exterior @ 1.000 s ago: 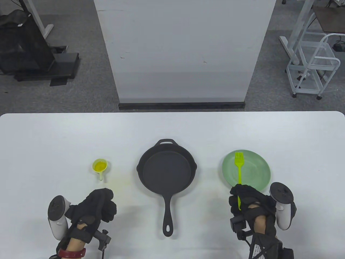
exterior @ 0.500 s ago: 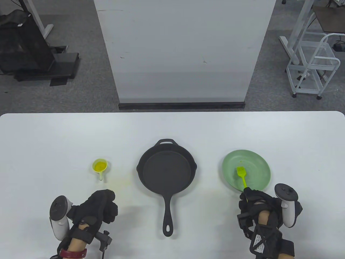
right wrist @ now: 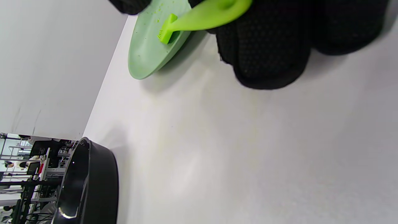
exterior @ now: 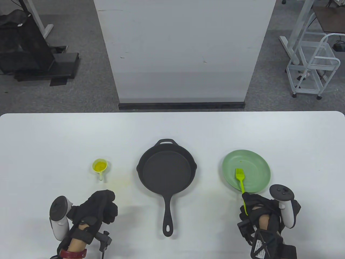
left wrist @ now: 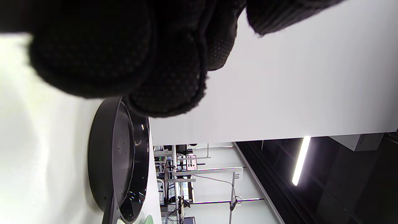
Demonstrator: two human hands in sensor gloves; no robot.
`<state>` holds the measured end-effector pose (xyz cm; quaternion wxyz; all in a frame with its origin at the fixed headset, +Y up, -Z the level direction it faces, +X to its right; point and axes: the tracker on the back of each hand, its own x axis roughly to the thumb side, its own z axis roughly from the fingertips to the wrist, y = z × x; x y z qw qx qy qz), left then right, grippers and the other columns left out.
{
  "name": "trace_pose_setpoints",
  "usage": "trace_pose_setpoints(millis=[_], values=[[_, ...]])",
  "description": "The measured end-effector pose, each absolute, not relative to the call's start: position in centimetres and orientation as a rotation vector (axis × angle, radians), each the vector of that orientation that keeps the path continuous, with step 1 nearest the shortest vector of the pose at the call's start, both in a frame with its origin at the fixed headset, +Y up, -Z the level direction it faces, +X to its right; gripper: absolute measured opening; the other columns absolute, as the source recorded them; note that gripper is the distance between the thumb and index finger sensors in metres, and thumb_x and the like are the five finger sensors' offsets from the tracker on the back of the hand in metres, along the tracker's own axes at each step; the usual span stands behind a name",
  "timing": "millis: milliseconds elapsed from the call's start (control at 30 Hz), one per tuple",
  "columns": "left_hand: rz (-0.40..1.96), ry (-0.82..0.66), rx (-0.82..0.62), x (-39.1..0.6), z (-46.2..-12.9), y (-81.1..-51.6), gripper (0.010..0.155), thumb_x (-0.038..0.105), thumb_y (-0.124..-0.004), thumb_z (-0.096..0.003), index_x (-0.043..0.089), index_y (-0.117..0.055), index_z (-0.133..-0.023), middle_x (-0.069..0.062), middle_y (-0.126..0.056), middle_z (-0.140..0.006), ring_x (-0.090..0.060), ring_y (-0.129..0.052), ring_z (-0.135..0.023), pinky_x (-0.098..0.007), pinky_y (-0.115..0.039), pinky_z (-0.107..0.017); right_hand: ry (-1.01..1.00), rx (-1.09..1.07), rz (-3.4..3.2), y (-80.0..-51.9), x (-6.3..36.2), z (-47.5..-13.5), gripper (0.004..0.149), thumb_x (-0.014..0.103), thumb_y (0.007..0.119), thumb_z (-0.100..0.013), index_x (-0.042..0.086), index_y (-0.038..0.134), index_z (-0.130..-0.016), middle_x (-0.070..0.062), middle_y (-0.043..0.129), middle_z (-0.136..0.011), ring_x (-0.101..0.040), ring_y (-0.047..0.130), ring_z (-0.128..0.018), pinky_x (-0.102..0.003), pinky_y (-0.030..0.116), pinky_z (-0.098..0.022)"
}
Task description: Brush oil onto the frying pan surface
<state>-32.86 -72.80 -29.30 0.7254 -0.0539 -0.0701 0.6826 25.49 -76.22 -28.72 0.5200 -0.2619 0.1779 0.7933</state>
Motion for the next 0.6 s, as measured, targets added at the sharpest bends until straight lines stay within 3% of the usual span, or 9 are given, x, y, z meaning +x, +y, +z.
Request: trace_pose_setpoints(millis=[400, 600], values=[[1.471, -0.148, -0.128, -32.6, -29.1, -73.0, 0.052, 0.048, -0.063, -0.0487, 0.010, -0.075, -0.082, -0.010, -0.102, -0.053, -0.037, -0.098, -0.030, -0.047, -0.084, -0.023, 0.391, -0.573, 2.205, -73.2, 25.2, -26.8, 0.069, 0.048, 0.067, -0.044, 0.000, 0.060, -0.093, -0.031, 0.072, -0.084, -0.038, 0.093, -0.057, -0.060, 0.076, -0.043], [1.270, -0.166, -0.058, -31.9, -28.5, -71.8, 0.054, 0.048, -0.064, -0.0485, 0.009, -0.073, -0.086, -0.014, -0.100, -0.061, -0.041, -0.096, -0.040, -0.051, -0.082, -0.030, 0.144, -0.474, 2.364, -70.3, 24.0, -24.5, 0.076, 0.048, 0.069, -0.043, 0.000, 0.048, -0.098, -0.034, 0.051, -0.095, -0.047, 0.077, -0.075, -0.062, 0.069, -0.049]])
